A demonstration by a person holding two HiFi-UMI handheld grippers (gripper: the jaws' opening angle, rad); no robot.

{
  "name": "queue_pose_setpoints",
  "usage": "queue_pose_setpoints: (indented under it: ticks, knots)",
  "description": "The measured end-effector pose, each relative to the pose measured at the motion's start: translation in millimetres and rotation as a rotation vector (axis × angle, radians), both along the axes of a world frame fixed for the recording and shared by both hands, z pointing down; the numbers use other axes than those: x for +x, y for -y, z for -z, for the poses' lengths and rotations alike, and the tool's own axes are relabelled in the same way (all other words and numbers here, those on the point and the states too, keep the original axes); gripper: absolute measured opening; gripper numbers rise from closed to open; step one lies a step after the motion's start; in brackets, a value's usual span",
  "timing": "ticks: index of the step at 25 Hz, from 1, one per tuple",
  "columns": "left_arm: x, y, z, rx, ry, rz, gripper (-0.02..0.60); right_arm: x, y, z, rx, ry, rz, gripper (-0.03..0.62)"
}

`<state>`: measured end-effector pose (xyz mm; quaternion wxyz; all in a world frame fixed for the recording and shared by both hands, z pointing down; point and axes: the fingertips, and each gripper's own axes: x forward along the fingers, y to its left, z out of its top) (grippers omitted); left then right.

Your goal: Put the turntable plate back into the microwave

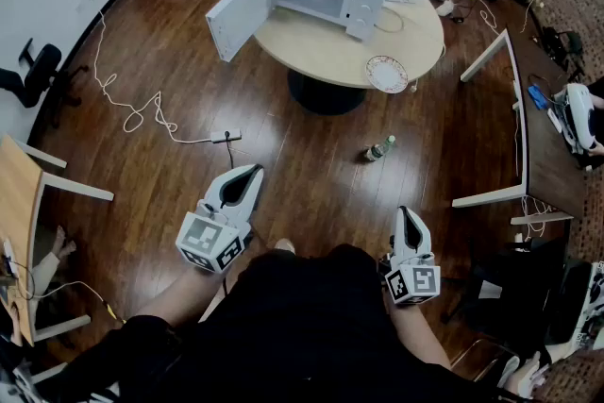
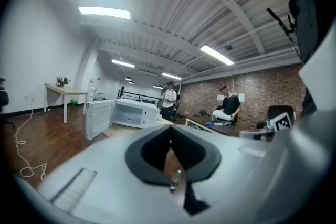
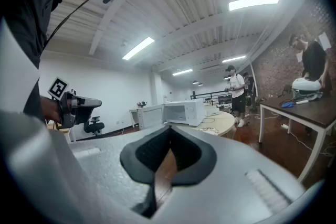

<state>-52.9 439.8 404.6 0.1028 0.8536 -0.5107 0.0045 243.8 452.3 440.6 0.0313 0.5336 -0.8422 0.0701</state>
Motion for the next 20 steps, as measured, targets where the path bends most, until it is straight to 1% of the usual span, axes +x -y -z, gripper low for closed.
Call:
queue_pose_setpoints:
  ticks: [5,8,13,20]
  knots:
    - [-9,0,0,0.008,-0.001,-0.002,0.005,1,0,-3,-0.021,0.020,-0.027,0.002]
    - [-12,-1,-1,0.009,-0.011,0.002,0.005,-5,2,-4,-0.033,0.032,-0.027,0.002]
    - [-22,-6,4,0.021,-0.035,0.023,0.005,-20,12,-6,-0.033,0.023,0.011,0.002]
    - [-50,-7,0,0.036,-0.007,0.093,0.005,-47,34,-12,-0.033,0.023,0.075,0.002]
